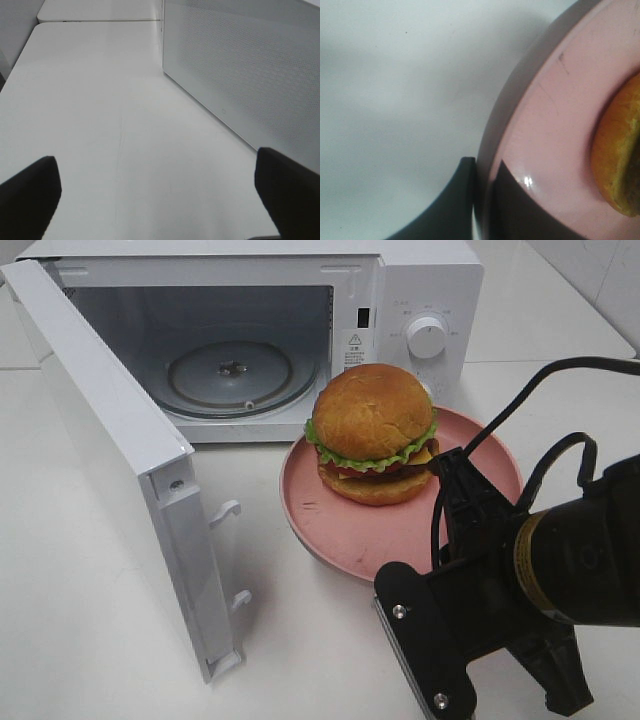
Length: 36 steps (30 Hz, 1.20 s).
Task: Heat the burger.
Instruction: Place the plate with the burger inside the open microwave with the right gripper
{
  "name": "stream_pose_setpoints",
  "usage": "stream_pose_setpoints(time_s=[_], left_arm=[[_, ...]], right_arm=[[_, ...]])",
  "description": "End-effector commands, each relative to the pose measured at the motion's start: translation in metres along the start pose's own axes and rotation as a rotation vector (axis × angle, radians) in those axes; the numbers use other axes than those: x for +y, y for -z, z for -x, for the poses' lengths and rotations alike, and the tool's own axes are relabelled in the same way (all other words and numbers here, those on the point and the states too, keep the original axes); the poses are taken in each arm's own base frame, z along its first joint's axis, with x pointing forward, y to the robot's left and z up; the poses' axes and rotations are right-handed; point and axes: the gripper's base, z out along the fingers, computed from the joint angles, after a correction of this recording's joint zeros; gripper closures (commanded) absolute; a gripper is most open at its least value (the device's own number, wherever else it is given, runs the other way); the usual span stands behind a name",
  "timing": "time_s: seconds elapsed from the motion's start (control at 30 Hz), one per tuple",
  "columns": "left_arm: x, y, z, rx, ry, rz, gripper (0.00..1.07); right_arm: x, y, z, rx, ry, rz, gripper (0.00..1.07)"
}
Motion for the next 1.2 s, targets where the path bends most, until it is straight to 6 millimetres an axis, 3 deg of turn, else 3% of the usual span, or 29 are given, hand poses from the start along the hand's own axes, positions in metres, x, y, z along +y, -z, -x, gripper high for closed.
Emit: stream_pose_setpoints(time_s=[0.03,0.5,0.93,1.2], left_arm=[[-0.001,0.002,-0.001,-0.016,0.007,-0.005,0.09],[-0.001,0.002,-0.001,-0.016,0.007,-0.005,0.09],[-0.001,0.002,-0.001,-0.016,0.007,-0.005,0.09],[-0.001,0.002,-0.001,-0.016,0.007,-0.005,0.09]], right_arm=[[-0.008,-0.001,-0.002,-0.053,0.075,-0.037,1.07],[-0.016,-0.011,-0.019,-0.139,0.148,-0.005,1.07],[-0.045,-0.003,-0.032,-0.225,0.221,0.021,1.07],[-0.050,0.001,-0.034,-0.239,0.317,0.032,1.07]])
